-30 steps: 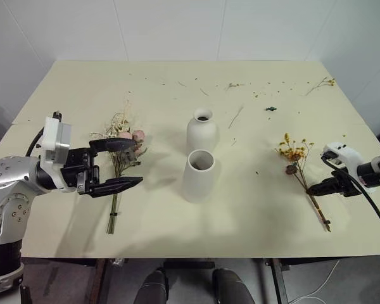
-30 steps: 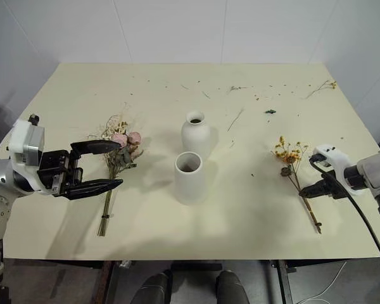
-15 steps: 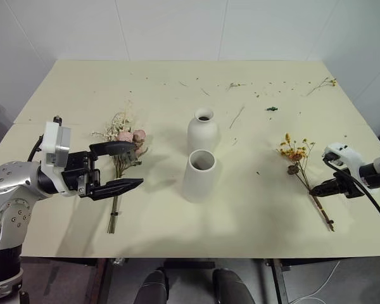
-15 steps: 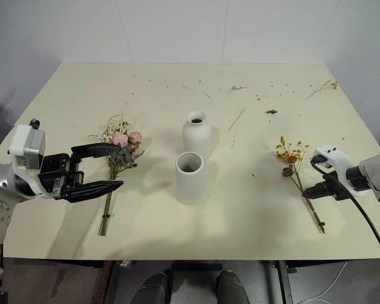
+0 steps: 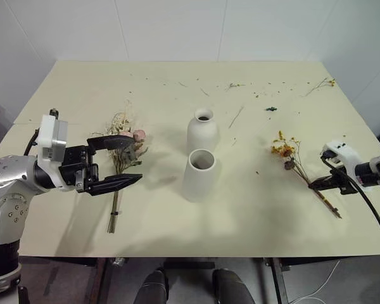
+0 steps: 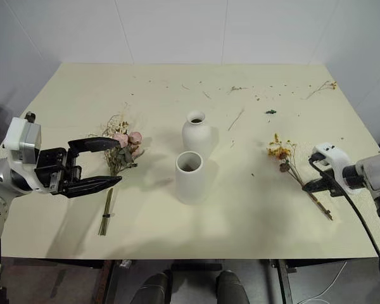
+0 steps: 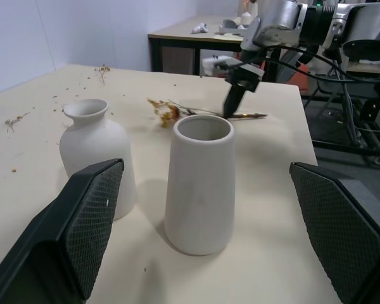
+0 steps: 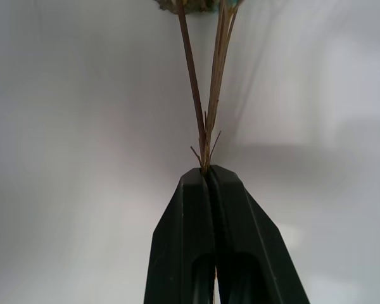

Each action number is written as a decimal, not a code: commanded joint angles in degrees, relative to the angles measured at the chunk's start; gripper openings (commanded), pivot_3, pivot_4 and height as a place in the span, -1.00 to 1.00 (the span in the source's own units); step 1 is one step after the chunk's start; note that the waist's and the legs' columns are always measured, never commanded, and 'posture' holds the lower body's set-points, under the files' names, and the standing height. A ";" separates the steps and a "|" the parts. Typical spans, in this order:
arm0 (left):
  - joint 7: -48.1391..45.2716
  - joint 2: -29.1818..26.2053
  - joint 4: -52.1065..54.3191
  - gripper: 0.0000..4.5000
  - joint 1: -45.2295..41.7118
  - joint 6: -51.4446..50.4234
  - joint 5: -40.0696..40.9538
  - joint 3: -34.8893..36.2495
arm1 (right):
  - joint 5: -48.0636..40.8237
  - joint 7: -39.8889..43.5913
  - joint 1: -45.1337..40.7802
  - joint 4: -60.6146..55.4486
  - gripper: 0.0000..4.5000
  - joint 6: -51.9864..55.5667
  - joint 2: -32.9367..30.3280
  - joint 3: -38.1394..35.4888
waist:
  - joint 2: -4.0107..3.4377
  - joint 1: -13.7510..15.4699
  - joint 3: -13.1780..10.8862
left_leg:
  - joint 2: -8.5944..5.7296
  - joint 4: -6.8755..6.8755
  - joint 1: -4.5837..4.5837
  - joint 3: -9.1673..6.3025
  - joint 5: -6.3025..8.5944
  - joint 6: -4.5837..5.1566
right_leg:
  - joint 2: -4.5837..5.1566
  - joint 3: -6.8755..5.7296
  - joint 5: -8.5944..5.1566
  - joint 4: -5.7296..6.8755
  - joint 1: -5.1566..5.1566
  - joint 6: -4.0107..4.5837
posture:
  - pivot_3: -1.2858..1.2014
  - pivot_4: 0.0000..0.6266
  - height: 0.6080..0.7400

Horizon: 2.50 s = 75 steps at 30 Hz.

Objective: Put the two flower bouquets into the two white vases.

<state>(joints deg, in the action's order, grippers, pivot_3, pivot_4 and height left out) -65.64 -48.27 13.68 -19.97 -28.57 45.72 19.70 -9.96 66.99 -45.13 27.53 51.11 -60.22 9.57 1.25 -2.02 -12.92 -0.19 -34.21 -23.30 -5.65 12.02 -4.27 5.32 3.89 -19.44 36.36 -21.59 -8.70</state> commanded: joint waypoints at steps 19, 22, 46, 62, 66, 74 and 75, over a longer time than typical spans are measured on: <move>-6.22 -0.67 -12.58 1.00 -9.84 5.09 -5.78 -4.12 | -42.12 -21.07 -2.92 -36.90 -0.97 -9.65 29.29 -33.03 | 0.00 0.25 0.00 | 0.03 0.08 0.00 -0.09 -0.04 -0.03 | -0.01 -0.04 -0.02 0.15 -0.03 0.02 | 0.03 -0.52 1.00; -5.85 0.28 -13.24 1.00 -10.42 5.92 -6.30 -4.69 | -34.29 -18.89 -5.86 -28.98 -0.97 -19.81 31.77 -28.03 | 0.00 0.13 0.00 | 0.01 0.06 0.02 -0.09 -0.04 -0.03 | 0.00 -0.04 -0.02 0.17 -0.03 0.02 | 0.03 -0.52 1.00; -2.34 1.39 -10.20 1.00 -6.81 6.96 -5.57 -1.93 | -19.83 -8.49 -22.69 8.30 -0.97 -42.57 46.73 -17.86 | 0.00 -1.37 0.00 | 0.04 0.23 -0.20 -0.08 -0.23 -0.21 | -0.03 -0.01 -0.04 0.69 -0.63 0.07 | 0.03 -0.52 1.00; -1.20 1.09 -10.08 1.00 -6.55 7.51 -5.95 -0.91 | -14.80 0.05 -19.76 10.54 -0.39 -49.01 46.47 -14.90 | 0.00 -1.50 0.00 | 0.05 0.25 -0.28 -0.05 -0.26 -0.25 | -0.05 0.06 -0.04 0.75 -0.78 0.08 | 0.03 -0.52 1.00; 0.75 0.69 -10.53 1.00 -6.79 5.20 -5.73 -0.74 | -14.91 1.08 -18.76 7.93 0.25 -48.37 44.65 -15.24 | 0.00 -1.44 0.00 | 0.05 0.24 -0.28 -0.05 -0.27 -0.27 | -0.05 0.06 -0.04 0.79 -0.79 0.08 | 0.03 -0.52 1.00; 2.81 -3.08 -12.11 1.00 -6.26 0.79 -8.24 -1.77 | -13.26 2.61 -19.37 10.27 0.99 -49.74 38.40 -16.15 | 0.01 -1.44 0.00 | 0.05 0.24 -0.28 -0.05 -0.27 -0.27 | -0.05 0.06 -0.05 0.79 -0.79 0.08 | 0.03 -0.52 1.00; 8.77 -5.43 -11.35 1.00 -6.22 -5.73 -10.89 -2.74 | -13.30 4.27 -18.88 10.11 0.99 -49.99 36.06 -16.57 | 0.01 -1.45 0.00 | 0.05 0.24 -0.28 -0.05 -0.27 -0.27 | -0.05 0.06 -0.05 0.79 -0.79 0.08 | 0.03 -0.52 1.00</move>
<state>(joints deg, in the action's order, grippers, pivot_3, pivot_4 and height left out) -62.24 -50.38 1.54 -26.23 -28.94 37.78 16.81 -22.89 69.27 -63.43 38.68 2.41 -21.35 -5.24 1.27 -3.47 -12.92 -0.15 -33.96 -23.58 -5.70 11.76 -4.54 5.27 3.96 -19.49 37.15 -22.39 -8.62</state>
